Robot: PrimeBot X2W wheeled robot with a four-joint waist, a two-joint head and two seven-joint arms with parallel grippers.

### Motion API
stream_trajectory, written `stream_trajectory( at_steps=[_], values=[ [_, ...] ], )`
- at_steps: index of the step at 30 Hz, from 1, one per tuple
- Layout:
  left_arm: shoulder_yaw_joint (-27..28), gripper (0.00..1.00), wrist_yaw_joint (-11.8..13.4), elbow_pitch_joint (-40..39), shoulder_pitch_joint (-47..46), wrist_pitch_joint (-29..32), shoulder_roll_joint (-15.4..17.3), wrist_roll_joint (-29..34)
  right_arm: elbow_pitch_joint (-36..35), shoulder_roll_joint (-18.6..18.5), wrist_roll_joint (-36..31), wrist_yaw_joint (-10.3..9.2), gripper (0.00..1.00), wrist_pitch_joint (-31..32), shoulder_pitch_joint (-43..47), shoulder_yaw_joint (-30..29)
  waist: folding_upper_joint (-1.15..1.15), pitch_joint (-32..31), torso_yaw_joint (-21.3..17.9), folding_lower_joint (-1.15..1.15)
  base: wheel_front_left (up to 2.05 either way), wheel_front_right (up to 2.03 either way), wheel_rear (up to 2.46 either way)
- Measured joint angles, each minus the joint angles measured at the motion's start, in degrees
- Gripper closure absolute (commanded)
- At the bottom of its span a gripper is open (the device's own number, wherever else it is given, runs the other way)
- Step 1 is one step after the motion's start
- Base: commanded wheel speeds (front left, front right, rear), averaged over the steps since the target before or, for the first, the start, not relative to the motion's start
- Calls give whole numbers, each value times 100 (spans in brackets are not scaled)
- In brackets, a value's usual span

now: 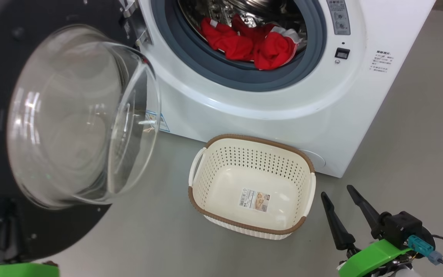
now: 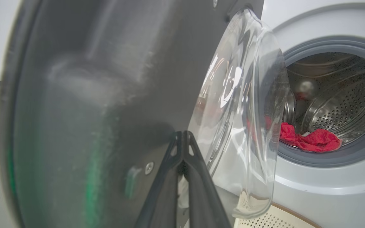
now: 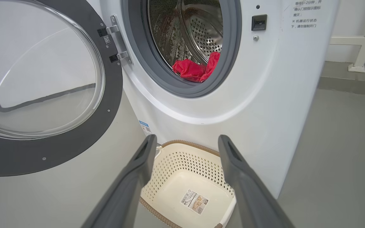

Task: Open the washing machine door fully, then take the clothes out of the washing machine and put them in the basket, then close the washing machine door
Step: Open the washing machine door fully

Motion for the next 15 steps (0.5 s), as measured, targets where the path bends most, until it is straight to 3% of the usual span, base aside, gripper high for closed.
stream_trajectory(
  at_steps=[15],
  values=[
    [1303, 100, 0, 989, -1167, -7, 550, 81, -1, -89, -188, 0, 0, 0, -291, -23, 0, 399, -61, 0, 0, 0, 0]
  ],
)
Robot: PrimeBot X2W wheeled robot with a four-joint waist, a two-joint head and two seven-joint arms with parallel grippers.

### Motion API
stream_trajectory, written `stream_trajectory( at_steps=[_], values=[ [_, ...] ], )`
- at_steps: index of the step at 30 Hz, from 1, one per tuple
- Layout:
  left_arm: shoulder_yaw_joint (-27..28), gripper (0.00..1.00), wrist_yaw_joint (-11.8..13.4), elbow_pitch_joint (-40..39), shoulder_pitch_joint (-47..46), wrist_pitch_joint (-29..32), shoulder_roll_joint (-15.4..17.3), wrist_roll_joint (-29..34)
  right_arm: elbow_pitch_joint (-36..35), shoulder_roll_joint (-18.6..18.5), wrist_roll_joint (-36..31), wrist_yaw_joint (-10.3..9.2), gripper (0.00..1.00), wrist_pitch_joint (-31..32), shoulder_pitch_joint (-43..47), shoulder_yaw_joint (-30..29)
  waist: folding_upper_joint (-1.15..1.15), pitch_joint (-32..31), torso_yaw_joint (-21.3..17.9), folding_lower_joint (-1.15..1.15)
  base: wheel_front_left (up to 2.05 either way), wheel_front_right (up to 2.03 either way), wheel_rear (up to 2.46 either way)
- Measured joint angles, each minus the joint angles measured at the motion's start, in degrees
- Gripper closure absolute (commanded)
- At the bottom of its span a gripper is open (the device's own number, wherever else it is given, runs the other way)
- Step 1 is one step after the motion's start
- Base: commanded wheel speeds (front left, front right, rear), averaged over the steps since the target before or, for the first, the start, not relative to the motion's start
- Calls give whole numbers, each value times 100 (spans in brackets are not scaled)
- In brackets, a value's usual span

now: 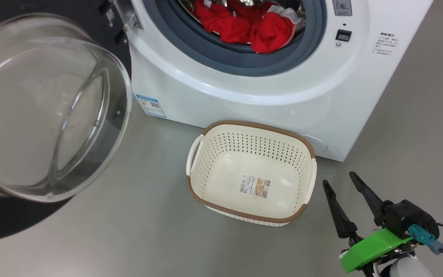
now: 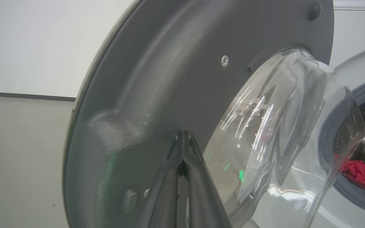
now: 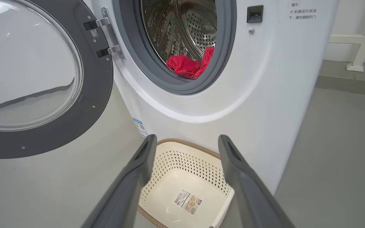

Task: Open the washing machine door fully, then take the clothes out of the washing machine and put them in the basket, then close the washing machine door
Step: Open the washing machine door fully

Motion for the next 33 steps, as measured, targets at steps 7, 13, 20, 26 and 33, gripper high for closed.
stream_trajectory(
  at_steps=[7, 13, 20, 26, 33],
  values=[
    [427, 100, 0, 624, -655, -1, 299, 138, -2, -13, -63, 0, 0, 0, -90, -31, 0, 205, -40, 0, 0, 0, 0],
    [623, 100, 1, 1329, -1108, -3, 637, 280, -5, -23, -112, 0, 0, -1, -247, -31, 0, 386, -117, 0, 0, 0, 0],
    [667, 100, 1, 1736, -1307, -3, 856, 363, -2, -25, -153, 0, 0, 0, -248, -26, 0, 482, -216, 0, 0, 0, 0],
    [619, 100, 1, 1807, -1321, -3, 866, 360, 7, -12, -153, 0, 0, 0, -248, -33, 0, 422, -230, 0, 0, 0, 0],
    [343, 100, 2, 1516, -1135, -2, 855, 197, 14, 35, -140, 0, 0, -1, -242, -22, 0, 199, -230, 0, 0, 0, 0]
  ],
)
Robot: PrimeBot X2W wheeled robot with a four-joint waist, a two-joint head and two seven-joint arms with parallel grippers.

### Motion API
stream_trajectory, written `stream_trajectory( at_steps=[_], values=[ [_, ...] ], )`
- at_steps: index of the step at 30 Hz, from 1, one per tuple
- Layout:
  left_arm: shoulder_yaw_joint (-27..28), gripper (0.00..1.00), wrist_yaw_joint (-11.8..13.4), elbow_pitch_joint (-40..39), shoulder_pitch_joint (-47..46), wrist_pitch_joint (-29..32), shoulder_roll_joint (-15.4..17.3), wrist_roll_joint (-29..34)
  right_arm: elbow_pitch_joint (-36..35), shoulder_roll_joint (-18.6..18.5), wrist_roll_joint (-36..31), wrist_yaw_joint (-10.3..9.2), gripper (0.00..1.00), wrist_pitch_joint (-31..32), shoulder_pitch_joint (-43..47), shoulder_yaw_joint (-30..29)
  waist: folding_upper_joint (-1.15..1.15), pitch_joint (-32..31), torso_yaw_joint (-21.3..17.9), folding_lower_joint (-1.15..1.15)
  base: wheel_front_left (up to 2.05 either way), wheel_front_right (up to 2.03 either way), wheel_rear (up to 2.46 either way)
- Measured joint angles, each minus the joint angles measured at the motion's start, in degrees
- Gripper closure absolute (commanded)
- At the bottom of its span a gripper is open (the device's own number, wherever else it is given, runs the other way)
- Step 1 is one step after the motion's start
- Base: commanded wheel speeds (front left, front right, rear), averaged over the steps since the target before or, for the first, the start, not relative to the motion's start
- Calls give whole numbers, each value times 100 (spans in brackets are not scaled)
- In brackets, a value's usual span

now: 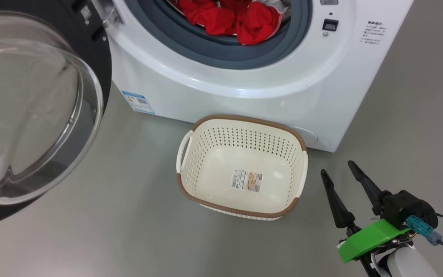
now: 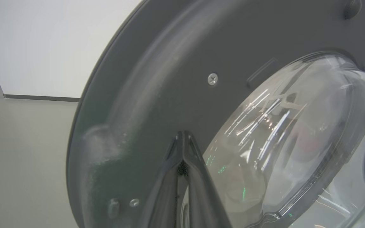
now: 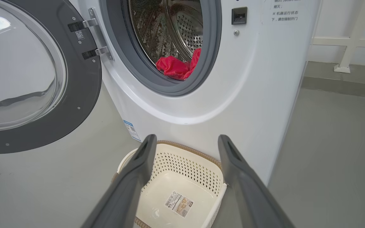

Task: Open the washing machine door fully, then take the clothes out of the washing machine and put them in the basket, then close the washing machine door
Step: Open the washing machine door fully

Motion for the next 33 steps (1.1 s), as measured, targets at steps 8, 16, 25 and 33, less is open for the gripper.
stream_trajectory(
  at_steps=[8, 16, 25, 33],
  values=[
    [-398, 56, 1, -702, 923, 0, -156, -213, -3, 69, 94, 0, 0, 0, 68, 13, 0, -319, -62, 0, 0, 0, 0],
    [-795, 9, 1, -1284, 1594, 1, -357, -352, -16, 110, 176, 0, 0, 0, 264, 24, 0, -592, -151, 0, 0, 0, 0],
    [-1660, 0, 2, -2164, 2452, 1, -489, -654, -86, 118, 246, 0, 0, 0, 438, -27, 0, -815, -401, 0, 0, 0, 0],
    [-2363, 0, 2, -2765, 2861, 1, -558, -669, -179, 133, 252, 0, 0, 0, 511, -188, 0, -869, -715, 0, 0, 0, 0]
  ],
)
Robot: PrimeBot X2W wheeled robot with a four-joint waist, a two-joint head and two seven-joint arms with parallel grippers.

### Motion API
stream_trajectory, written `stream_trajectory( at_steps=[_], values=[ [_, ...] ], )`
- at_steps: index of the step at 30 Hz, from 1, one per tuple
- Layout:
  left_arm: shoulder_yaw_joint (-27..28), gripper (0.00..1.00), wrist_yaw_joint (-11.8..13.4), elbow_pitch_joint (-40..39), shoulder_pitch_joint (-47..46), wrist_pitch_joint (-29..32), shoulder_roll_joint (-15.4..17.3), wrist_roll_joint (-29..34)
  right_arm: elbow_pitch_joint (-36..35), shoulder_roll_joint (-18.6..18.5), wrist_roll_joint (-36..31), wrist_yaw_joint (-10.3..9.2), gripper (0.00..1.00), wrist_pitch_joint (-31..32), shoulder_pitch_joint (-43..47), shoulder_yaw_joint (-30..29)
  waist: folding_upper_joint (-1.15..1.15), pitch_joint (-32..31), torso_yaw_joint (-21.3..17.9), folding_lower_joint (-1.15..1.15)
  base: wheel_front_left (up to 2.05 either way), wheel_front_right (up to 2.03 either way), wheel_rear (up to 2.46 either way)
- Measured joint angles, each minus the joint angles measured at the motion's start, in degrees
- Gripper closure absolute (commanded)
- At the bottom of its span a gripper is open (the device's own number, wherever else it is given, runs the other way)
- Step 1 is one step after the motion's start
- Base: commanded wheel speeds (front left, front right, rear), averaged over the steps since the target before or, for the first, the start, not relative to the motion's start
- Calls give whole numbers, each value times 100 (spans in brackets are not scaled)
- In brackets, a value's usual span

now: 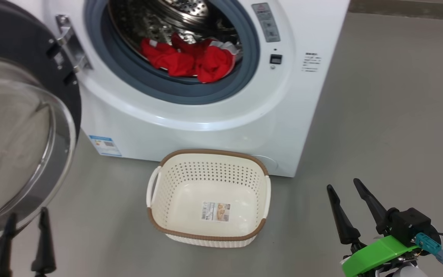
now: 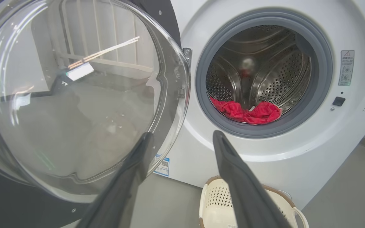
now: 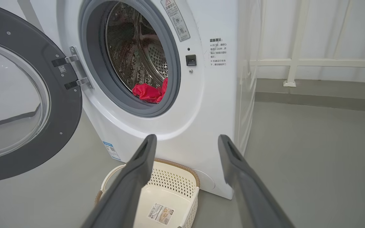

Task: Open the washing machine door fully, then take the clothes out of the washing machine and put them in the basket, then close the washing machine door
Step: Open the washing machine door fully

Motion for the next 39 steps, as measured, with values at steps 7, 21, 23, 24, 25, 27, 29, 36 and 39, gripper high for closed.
stream_trajectory(
  at_steps=[7, 21, 23, 24, 25, 27, 29, 36, 39],
  values=[
    [-455, 0, 1, -358, 109, 0, 37, -108, -114, 20, 30, 0, 0, 0, 113, -166, 0, 21, -387, 0, 0, 0, 0],
    [-1071, 0, 2, -601, 193, 0, 121, -435, -316, 80, 29, 0, 0, -14, 147, -407, 0, 144, -1148, 0, 0, 0, 0],
    [-1134, 0, 2, -609, 193, 0, 124, -444, -339, 89, 29, 0, 0, -14, 221, -446, 0, 152, -1244, 0, 0, 0, 0],
    [-1171, 0, 2, -614, 193, 0, 124, -444, -339, 91, 29, 0, 0, -14, 263, -467, 0, 154, -1289, 0, 0, 0, 0],
    [-1202, 0, 2, -624, 193, 0, 123, -444, -345, 93, 29, 0, 0, -14, 292, -488, 0, 154, -1330, 0, 0, 0, 0],
    [-1211, 0, 2, -635, 193, 0, 120, -444, -361, 100, 29, 0, 0, -14, 346, -515, 0, 152, -1400, 0, 0, 0, 0],
    [-1220, 0, 2, -644, 193, 0, 121, -445, -370, 114, 29, 0, 0, -14, 350, -519, 0, 150, -1455, 0, 0, 0, 0],
    [-1223, 0, 2, -653, 193, 0, 134, -478, -378, 146, 27, 0, 0, -14, 350, -520, 0, 143, -1529, 0, 0, 0, 0],
    [-1225, 0, 2, -676, 193, 0, 149, -481, -392, 153, 27, 0, 0, -14, 350, -526, 0, 146, -1517, 0, 0, 0, 0]
  ],
)
